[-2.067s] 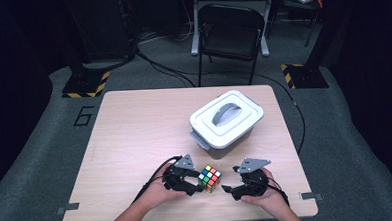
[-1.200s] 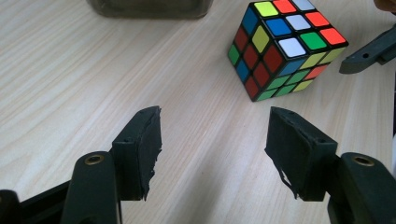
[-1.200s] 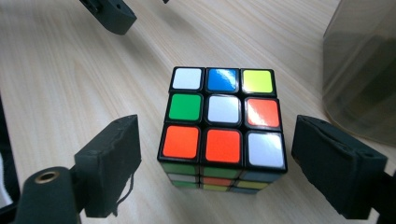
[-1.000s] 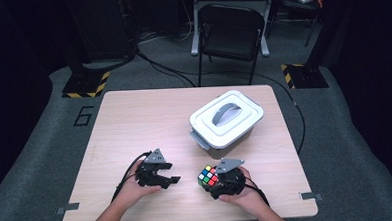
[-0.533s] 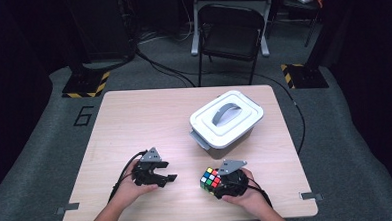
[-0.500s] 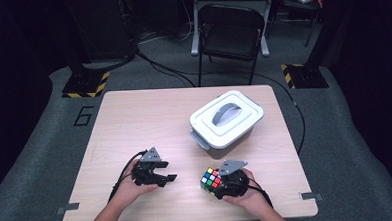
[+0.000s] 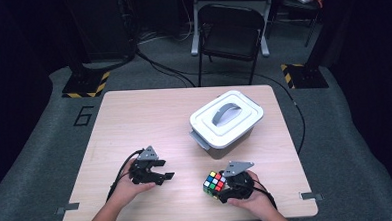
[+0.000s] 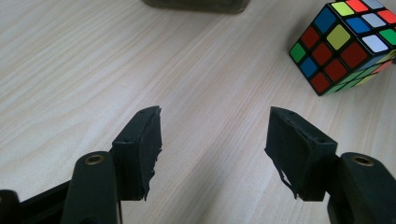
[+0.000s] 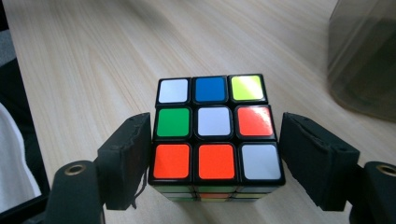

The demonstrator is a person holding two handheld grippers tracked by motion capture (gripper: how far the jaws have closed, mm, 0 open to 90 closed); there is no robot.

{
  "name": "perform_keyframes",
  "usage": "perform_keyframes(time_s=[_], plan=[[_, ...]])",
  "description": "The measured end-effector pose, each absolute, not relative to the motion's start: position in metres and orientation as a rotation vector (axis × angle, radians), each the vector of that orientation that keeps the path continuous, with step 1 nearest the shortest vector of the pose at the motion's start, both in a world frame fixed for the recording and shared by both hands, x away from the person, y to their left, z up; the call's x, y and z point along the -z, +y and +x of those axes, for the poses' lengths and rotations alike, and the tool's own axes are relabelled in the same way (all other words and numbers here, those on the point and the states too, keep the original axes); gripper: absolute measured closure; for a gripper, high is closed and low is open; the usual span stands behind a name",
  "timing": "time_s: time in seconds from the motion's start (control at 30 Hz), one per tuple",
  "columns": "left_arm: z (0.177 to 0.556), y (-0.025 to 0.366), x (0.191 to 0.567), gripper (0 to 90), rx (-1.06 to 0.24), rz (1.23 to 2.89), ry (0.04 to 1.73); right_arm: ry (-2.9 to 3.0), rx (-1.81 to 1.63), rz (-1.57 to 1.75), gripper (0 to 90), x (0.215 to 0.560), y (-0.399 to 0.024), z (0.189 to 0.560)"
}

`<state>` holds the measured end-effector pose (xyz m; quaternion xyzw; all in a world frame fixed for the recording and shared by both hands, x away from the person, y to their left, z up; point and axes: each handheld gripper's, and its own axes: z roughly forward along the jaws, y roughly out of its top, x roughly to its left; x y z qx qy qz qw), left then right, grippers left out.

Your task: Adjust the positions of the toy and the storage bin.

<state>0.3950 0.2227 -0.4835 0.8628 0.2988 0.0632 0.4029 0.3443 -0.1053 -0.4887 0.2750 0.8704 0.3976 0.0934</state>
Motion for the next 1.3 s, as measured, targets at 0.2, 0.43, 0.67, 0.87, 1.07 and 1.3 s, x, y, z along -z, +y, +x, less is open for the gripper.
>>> perform_keyframes(time_s=[0.2, 0.43, 0.67, 0.87, 1.07, 1.3], plan=[[0.398, 0.224, 0.481, 36.5, -0.161, 2.166, 0.770, 2.537, -1.209, 0.809, 27.1, 0.476, -0.111, 0.342], [0.405, 0.219, 0.466, 37.7, -0.174, 2.151, 0.757, 2.437, -1.212, 0.886, 29.7, 0.452, -0.124, 0.351], [0.413, 0.217, 0.452, 37.9, -0.174, 2.158, 0.758, 2.324, -1.147, 1.021, 30.8, 0.435, -0.136, 0.368], [0.422, 0.213, 0.436, 38.5, -0.191, 2.163, 0.752, 2.256, -1.137, 1.121, 31.3, 0.423, -0.143, 0.381], [0.432, 0.206, 0.421, 38.7, -0.227, 2.167, 0.722, 2.229, -1.106, 1.120, 31.4, 0.408, -0.144, 0.390], [0.443, 0.197, 0.405, 39.2, -0.241, 2.175, 0.690, 2.193, -1.106, 1.148, 31.4, 0.397, -0.148, 0.400]])
